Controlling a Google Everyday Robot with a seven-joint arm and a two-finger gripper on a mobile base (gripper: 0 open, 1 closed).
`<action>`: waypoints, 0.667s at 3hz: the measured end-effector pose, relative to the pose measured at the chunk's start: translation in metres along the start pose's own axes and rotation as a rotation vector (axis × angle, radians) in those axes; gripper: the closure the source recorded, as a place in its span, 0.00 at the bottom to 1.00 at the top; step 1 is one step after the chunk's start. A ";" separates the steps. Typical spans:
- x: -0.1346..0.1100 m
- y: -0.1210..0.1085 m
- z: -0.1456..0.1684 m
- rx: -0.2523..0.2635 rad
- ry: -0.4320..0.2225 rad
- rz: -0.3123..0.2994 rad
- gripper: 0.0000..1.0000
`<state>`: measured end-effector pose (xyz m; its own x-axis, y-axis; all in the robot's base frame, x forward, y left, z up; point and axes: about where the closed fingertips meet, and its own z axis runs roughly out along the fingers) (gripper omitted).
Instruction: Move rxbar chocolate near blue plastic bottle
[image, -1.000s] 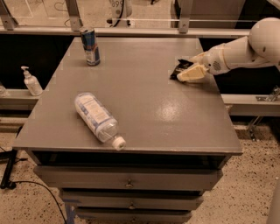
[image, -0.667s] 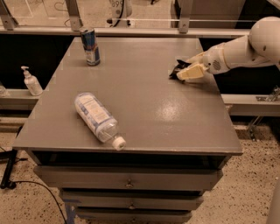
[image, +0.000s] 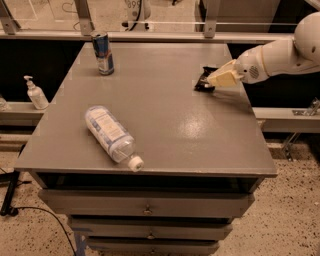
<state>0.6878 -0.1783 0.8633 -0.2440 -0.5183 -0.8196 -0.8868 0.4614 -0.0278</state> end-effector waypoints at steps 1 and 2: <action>-0.005 0.035 -0.004 -0.096 0.005 -0.014 1.00; -0.006 0.061 -0.003 -0.156 0.032 -0.038 0.82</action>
Offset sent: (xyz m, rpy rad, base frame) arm -0.0832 0.0384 0.0080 -0.0316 0.0944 0.2165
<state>0.6342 -0.1495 0.8685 -0.2187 -0.5570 -0.8012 -0.9453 0.3247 0.0324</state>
